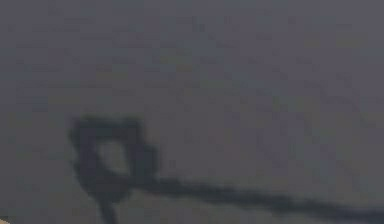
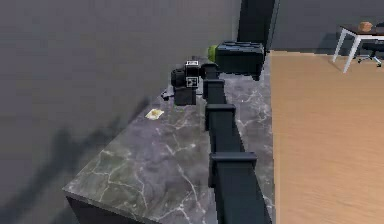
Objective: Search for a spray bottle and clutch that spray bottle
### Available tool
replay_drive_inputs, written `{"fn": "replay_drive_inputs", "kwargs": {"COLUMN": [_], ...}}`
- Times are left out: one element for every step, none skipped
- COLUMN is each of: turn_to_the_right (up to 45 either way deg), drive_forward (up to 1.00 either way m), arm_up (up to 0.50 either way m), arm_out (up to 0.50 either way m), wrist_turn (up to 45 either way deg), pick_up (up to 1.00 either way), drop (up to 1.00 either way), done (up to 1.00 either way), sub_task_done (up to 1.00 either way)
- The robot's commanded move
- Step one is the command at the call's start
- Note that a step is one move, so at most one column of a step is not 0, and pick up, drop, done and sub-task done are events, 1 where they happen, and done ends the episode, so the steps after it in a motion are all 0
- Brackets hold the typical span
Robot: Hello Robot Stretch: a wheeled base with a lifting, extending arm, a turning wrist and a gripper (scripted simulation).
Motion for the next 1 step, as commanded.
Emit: {"fn": "replay_drive_inputs", "kwargs": {"turn_to_the_right": [0.0], "drive_forward": [0.00], "arm_up": [0.00], "arm_out": [0.00], "wrist_turn": [0.0], "pick_up": [0.00], "drop": [0.00], "done": [1.00], "sub_task_done": [0.00]}}
